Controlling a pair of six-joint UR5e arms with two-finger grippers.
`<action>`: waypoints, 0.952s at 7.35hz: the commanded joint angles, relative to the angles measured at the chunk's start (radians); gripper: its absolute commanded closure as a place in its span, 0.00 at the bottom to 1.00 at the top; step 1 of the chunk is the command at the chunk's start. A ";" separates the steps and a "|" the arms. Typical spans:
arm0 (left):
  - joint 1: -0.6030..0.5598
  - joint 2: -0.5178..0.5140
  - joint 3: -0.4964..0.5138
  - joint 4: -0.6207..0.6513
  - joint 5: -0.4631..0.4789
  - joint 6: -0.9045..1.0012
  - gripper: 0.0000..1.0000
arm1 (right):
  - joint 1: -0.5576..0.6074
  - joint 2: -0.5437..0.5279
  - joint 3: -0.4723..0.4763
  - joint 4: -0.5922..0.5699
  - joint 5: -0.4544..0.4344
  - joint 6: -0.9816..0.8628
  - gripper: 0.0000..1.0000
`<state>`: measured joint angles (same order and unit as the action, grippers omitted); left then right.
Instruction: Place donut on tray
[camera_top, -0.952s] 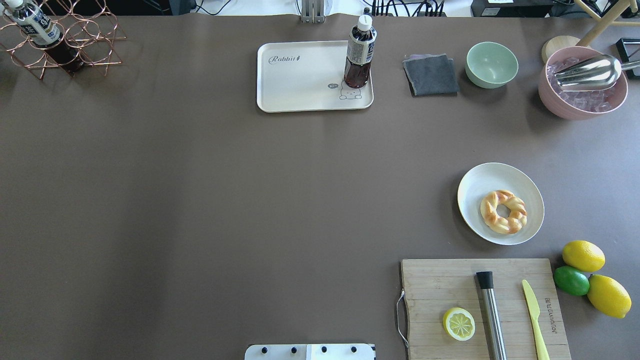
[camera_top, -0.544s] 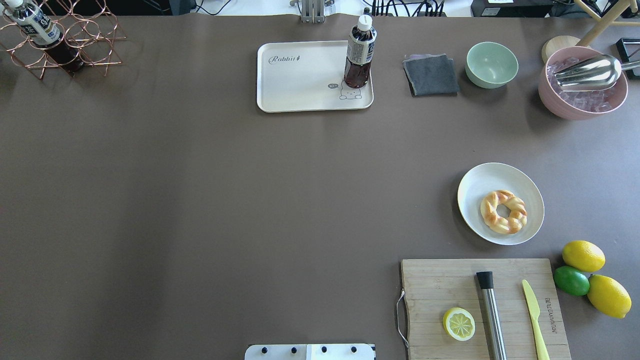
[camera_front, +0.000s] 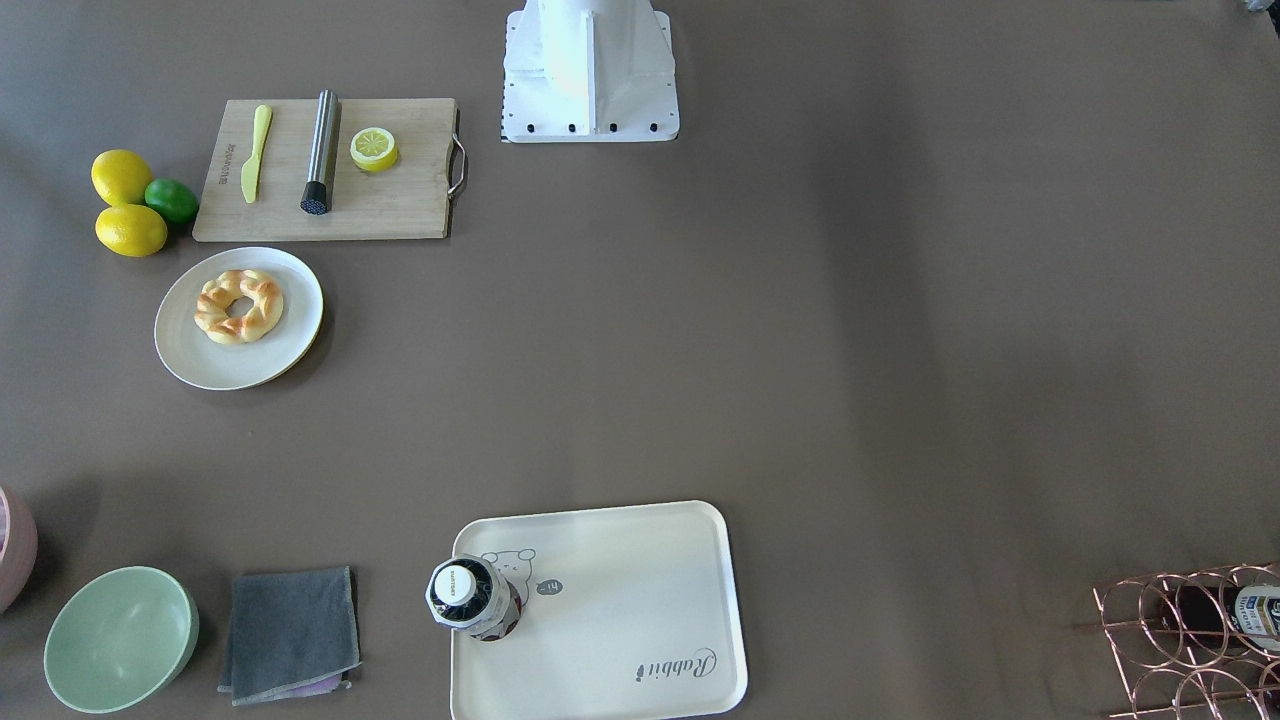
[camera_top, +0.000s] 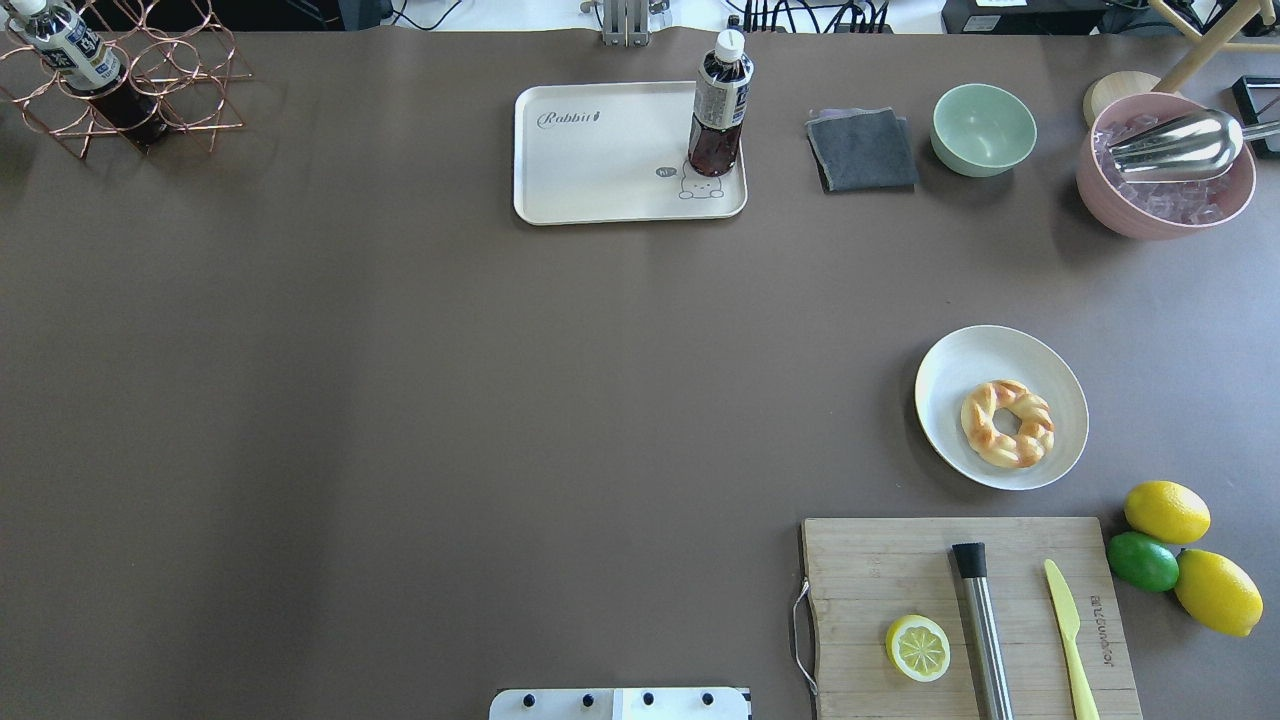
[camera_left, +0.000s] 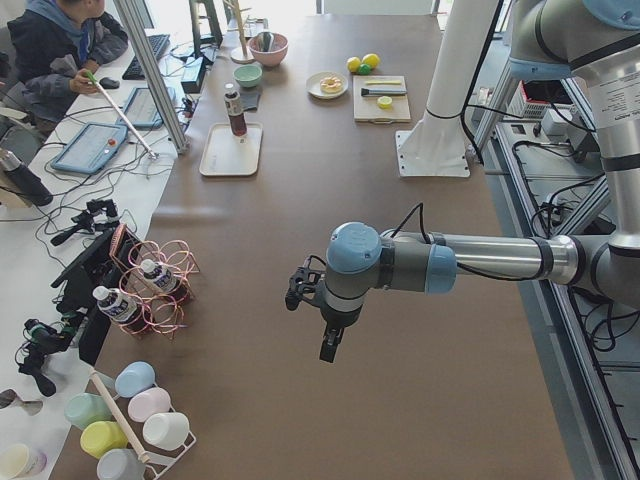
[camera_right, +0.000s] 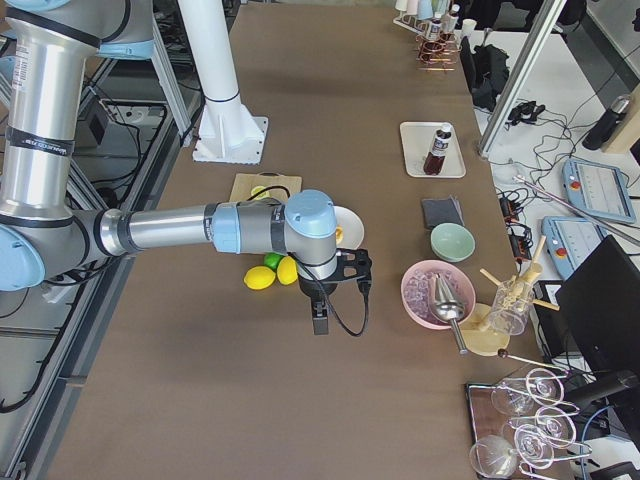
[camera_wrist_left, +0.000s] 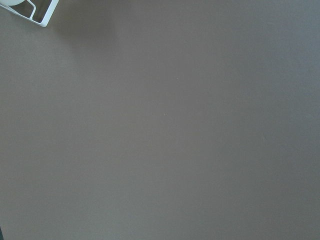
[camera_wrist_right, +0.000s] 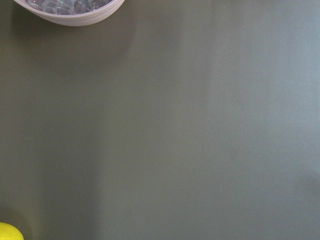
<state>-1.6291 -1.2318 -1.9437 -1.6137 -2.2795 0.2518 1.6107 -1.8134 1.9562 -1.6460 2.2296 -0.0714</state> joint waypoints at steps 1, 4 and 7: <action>-0.001 -0.002 -0.004 -0.002 0.000 0.009 0.03 | 0.000 -0.003 0.000 0.000 0.002 -0.007 0.00; -0.005 0.000 0.003 -0.040 0.000 -0.002 0.03 | 0.000 -0.003 0.003 0.002 0.016 -0.002 0.00; -0.001 0.000 0.002 -0.041 -0.002 0.000 0.03 | -0.145 0.057 0.017 0.091 0.159 0.245 0.00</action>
<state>-1.6329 -1.2318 -1.9418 -1.6546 -2.2808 0.2514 1.5661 -1.7969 1.9702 -1.6367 2.3312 0.0137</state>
